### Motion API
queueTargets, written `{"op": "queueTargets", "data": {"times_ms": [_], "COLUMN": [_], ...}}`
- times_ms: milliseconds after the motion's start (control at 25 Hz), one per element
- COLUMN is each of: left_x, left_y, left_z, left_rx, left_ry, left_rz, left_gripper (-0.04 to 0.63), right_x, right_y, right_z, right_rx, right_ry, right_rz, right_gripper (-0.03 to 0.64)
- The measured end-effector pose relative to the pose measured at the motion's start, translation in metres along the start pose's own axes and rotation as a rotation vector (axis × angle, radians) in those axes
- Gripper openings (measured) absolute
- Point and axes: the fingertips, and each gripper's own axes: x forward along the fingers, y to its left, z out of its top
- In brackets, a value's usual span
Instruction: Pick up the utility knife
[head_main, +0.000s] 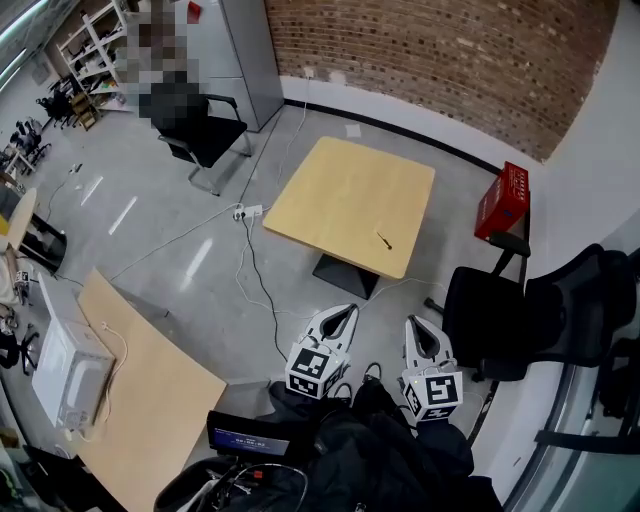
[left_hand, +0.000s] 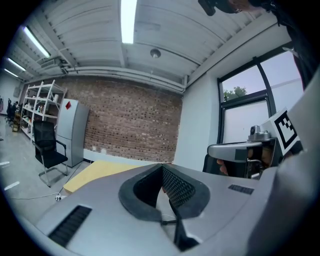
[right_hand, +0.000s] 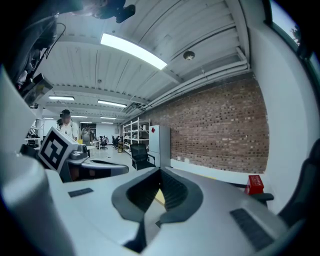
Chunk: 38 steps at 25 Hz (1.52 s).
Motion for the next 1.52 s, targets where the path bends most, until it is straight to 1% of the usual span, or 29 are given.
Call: {"op": "queueTargets", "data": {"times_ms": [120, 280, 520, 720, 800, 960, 1160, 1280, 1400, 1520], "left_x": [0.011, 0.031, 0.074, 0.127, 0.145, 0.174, 0.203, 0.211, 0.215, 0.214], "left_y": [0.008, 0.032, 0.064, 0.078, 0.083, 0.093, 0.089, 0.095, 0.108, 0.123], "left_z": [-0.002, 0.002, 0.029, 0.058, 0.065, 0.07, 0.068, 0.057, 0.043, 0.02], "left_rx": [-0.009, -0.005, 0.017, 0.032, 0.04, 0.039, 0.03, 0.03, 0.0, -0.037], "left_ry": [0.007, 0.0, -0.014, -0.055, -0.058, -0.035, 0.004, 0.03, 0.079, 0.12], "left_rz": [0.008, 0.052, 0.1, 0.112, 0.118, 0.138, 0.147, 0.163, 0.185, 0.197], "left_gripper": [-0.003, -0.003, -0.003, -0.003, -0.003, -0.003, -0.003, -0.003, -0.003, -0.003], "right_x": [0.015, 0.047, 0.098, 0.136, 0.147, 0.167, 0.185, 0.199, 0.216, 0.23], "right_y": [-0.008, -0.02, -0.044, -0.091, -0.111, -0.137, -0.162, -0.166, -0.165, -0.161], "right_z": [-0.003, -0.001, 0.015, 0.029, 0.033, 0.035, 0.021, 0.013, 0.001, -0.019], "right_rx": [0.002, 0.002, 0.003, 0.014, 0.021, 0.037, 0.071, 0.079, 0.087, 0.093], "right_ry": [0.012, 0.005, -0.022, -0.038, -0.043, -0.04, -0.001, 0.018, 0.05, 0.112], "right_rz": [0.012, 0.042, 0.096, 0.1, 0.096, 0.1, 0.125, 0.142, 0.157, 0.164], "right_gripper": [0.003, 0.003, 0.003, 0.003, 0.003, 0.003, 0.003, 0.003, 0.003, 0.003]}}
